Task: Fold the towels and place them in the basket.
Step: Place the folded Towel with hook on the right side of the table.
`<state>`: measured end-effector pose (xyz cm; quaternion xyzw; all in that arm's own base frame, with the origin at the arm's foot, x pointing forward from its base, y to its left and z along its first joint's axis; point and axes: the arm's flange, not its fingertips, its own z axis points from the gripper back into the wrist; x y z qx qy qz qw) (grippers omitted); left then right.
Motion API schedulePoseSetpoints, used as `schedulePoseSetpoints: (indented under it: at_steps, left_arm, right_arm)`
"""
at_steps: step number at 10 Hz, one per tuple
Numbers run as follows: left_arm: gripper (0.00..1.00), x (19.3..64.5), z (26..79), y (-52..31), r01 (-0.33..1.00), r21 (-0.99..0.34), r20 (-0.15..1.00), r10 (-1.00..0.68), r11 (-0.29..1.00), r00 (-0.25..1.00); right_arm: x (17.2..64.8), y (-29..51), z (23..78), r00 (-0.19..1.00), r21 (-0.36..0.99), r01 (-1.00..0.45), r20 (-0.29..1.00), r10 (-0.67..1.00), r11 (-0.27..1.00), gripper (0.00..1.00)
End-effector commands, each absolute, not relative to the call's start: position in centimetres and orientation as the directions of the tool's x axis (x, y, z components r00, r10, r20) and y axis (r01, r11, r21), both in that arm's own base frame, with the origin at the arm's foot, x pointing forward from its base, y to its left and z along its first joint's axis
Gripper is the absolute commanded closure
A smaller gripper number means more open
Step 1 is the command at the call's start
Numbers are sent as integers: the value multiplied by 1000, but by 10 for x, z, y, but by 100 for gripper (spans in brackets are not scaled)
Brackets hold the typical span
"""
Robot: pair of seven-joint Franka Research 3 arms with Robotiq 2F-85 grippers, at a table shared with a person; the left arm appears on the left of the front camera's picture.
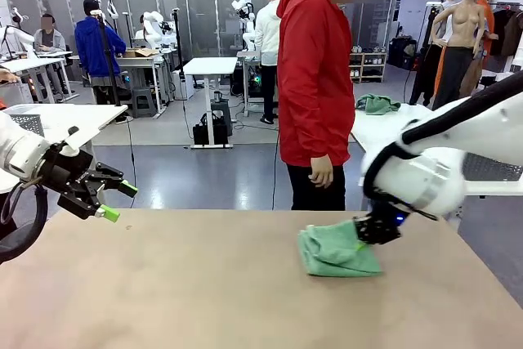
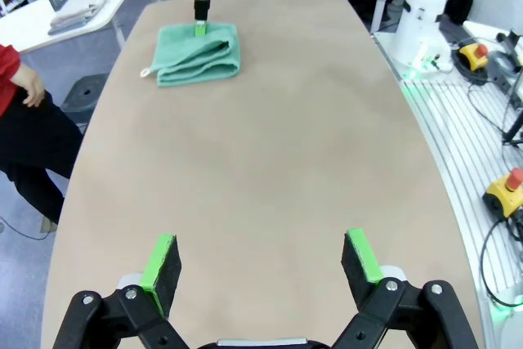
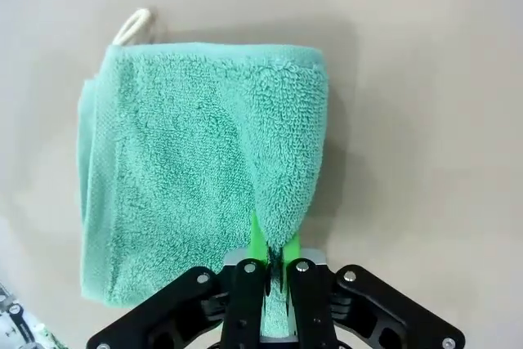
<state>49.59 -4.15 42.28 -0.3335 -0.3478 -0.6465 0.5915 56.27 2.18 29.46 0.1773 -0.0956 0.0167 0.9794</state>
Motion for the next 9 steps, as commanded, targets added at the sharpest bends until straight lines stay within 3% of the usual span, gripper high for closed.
schedulePoseSetpoints:
  at_steps: [1,6,7,8,9]
  left_arm:
    - [0,496,423,-41,997,56,838,-540,-59,-79]
    - [0,496,423,-41,997,56,838,-540,-59,-79]
    - [0,496,423,-41,997,56,838,-540,-59,-79]
    - [0,496,423,-41,997,56,838,-540,-59,-79]
    - [0,496,423,-41,997,56,838,-540,-59,-79]
  right_arm:
    - [549,-17,310,974,350,-74,228,-8,934,93]
    - [560,-74,316,957,326,18,269,-111,945,93]
    - [560,-75,315,953,315,9,284,-104,949,73]
    - [558,-76,317,946,292,5,309,-100,956,73]
    - [558,-76,318,938,282,-2,333,-96,959,53]
